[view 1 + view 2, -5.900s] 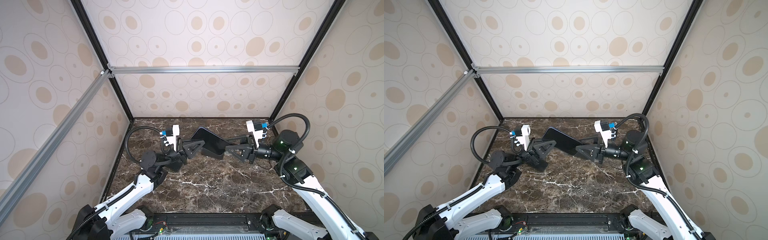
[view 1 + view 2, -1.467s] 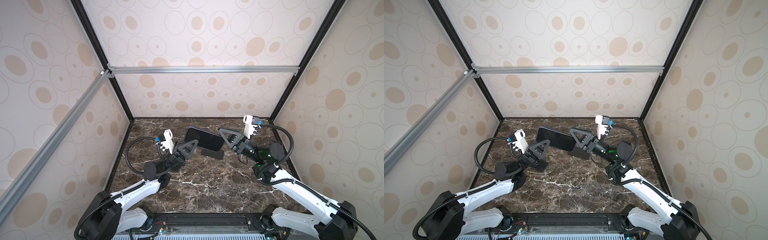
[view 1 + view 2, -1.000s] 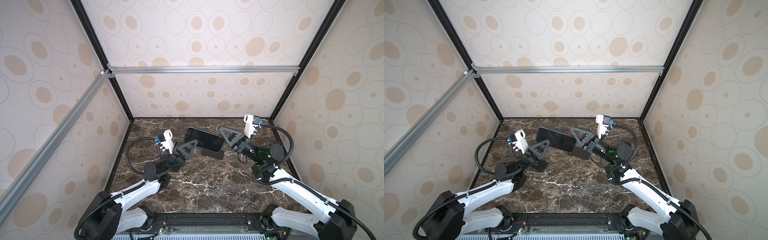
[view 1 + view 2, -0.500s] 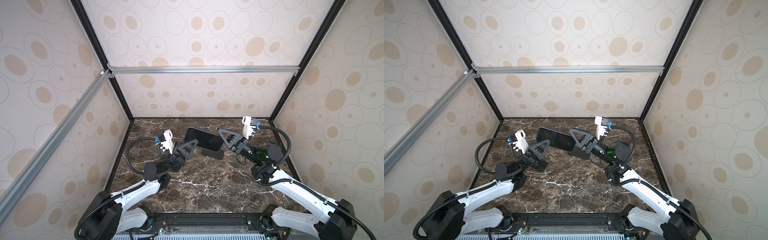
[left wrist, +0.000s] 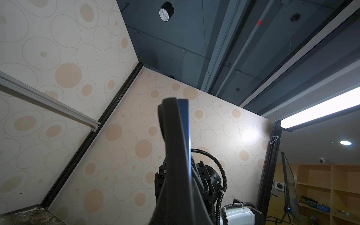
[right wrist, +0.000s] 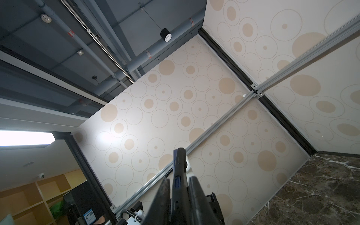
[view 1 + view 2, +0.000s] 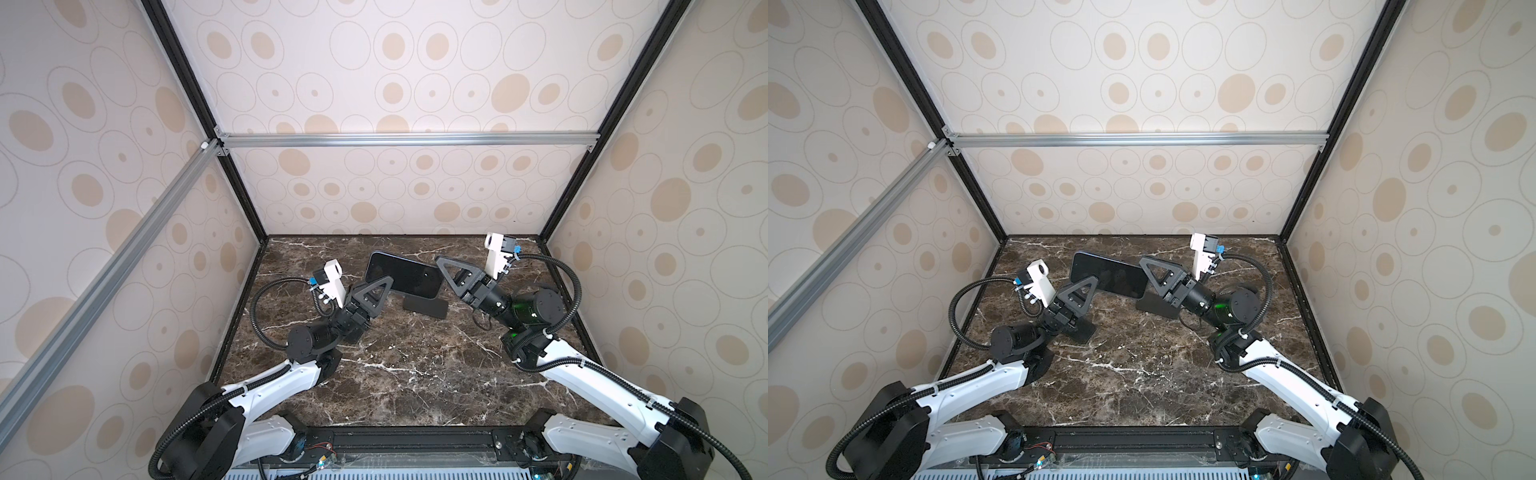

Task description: Take the phone out of the phone case

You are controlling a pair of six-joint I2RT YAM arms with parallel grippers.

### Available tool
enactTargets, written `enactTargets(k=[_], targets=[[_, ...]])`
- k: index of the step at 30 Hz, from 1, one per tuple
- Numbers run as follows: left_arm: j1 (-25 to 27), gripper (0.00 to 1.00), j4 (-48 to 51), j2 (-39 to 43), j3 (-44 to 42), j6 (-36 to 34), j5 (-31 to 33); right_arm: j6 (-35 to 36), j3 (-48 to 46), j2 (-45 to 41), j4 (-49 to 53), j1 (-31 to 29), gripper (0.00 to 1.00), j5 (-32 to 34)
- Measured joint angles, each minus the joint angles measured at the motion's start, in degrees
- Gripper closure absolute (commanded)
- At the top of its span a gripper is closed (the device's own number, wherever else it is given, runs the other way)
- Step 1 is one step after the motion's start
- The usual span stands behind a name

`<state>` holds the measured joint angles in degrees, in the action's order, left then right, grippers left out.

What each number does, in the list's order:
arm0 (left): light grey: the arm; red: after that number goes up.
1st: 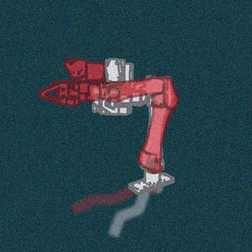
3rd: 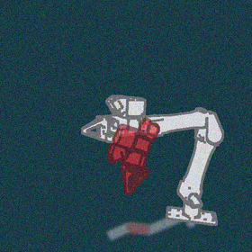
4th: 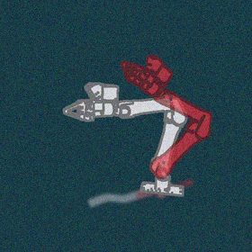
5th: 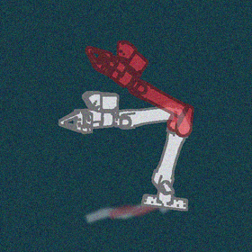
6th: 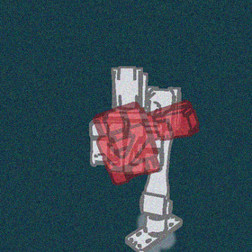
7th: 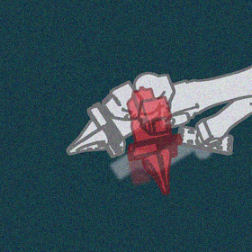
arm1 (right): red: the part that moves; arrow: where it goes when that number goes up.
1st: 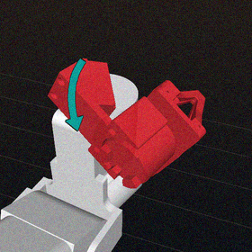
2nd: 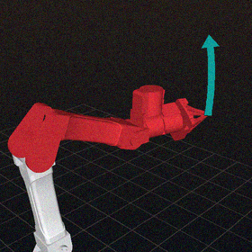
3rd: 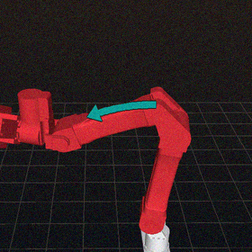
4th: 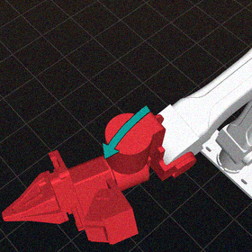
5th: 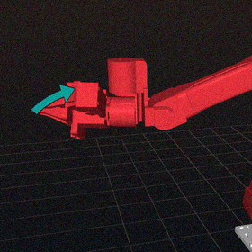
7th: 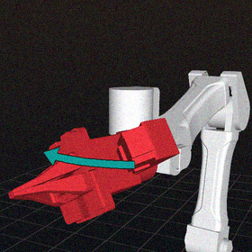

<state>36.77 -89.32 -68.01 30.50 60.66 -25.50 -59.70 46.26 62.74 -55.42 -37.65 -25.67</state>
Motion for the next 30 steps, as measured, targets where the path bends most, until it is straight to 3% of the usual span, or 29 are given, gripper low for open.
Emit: enactTargets(k=[15, 30], targets=[[0.0, 1.0, -0.1, 0.1, -0.1, 0.9, 0.3, -3.7, 0.0, 0.9, -1.8, 0.0, 0.99, 0.0], [0.0, 1.0, -0.5, -1.4, 4.6, 0.9, -5.1, -12.6, 0.8, -0.3, -3.2, -0.1, 1.0, -0.4]])
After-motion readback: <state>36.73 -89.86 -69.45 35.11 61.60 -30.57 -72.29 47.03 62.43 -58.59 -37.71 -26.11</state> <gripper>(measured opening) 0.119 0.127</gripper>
